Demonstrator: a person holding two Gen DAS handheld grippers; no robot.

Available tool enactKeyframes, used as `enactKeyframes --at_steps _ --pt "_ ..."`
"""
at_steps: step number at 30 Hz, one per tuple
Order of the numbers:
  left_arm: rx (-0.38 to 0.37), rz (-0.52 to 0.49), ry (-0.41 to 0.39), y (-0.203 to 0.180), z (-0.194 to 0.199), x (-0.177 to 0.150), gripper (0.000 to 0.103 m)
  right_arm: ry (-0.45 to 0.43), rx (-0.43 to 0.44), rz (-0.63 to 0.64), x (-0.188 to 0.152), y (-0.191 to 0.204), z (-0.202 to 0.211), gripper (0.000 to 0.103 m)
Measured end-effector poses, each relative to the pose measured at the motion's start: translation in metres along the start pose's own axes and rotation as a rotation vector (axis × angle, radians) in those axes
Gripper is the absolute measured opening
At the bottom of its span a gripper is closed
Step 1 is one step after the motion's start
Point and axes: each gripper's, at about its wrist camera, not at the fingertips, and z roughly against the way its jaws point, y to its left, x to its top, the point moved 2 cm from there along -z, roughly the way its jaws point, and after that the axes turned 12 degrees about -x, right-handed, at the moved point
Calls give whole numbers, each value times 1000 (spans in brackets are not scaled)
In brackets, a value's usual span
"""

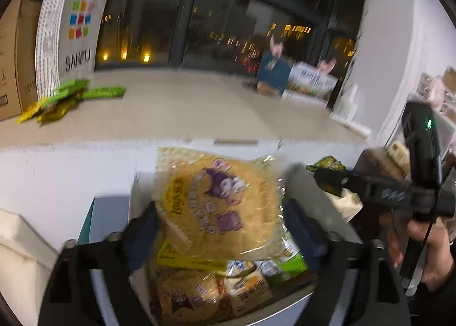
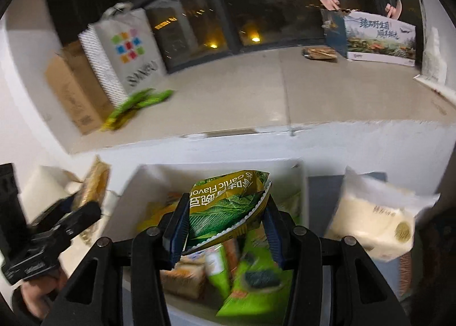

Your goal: Organize snacks

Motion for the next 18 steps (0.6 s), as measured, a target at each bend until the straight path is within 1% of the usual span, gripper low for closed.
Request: enactKeyframes --at_steps 1,2,3,5,6,8,9,11,12,13,14,15,17,18 --pt "11 -3 2 0 0 0 103 10 -13 -6 4 -1 -6 76" --pt "26 -21 -5 -2 2 -2 103 25 -11 -18 6 -3 -11 103" --pt "34 -43 -10 -5 5 -5 103 27 -2 -35 7 -5 -11 103" --pt "42 -70 -14 -9 10 -11 103 -19 12 -67 5 -11 -6 103" --pt "45 -76 -39 -12 16 -13 103 -39 2 -69 4 -12 -4 103" --pt "39 -84 -79 -17 29 -17 103 -47 -38 -52 0 -11 -2 103" --pt "57 -89 -95 -21 36 -18 103 -51 -44 -43 -2 -10 0 103" --pt "140 -104 -116 -27 47 -20 103 -52 -41 6 -8 -3 7 103" --pt "155 -112 -127 -31 51 -21 103 -57 -58 44 -11 2 12 103" --pt "154 -120 -136 -34 56 -24 103 -88 -88 97 -16 10 20 103" --pt "136 -127 -155 -39 65 -28 103 -114 -111 127 -18 14 28 103" --pt "131 -129 -170 -42 71 -32 103 -155 -152 160 -21 19 39 103" --pt "123 -132 -206 -52 87 -41 103 -225 -219 189 -29 27 63 103" --pt "112 -130 -211 -56 92 -44 103 -240 -240 191 -32 29 72 103"
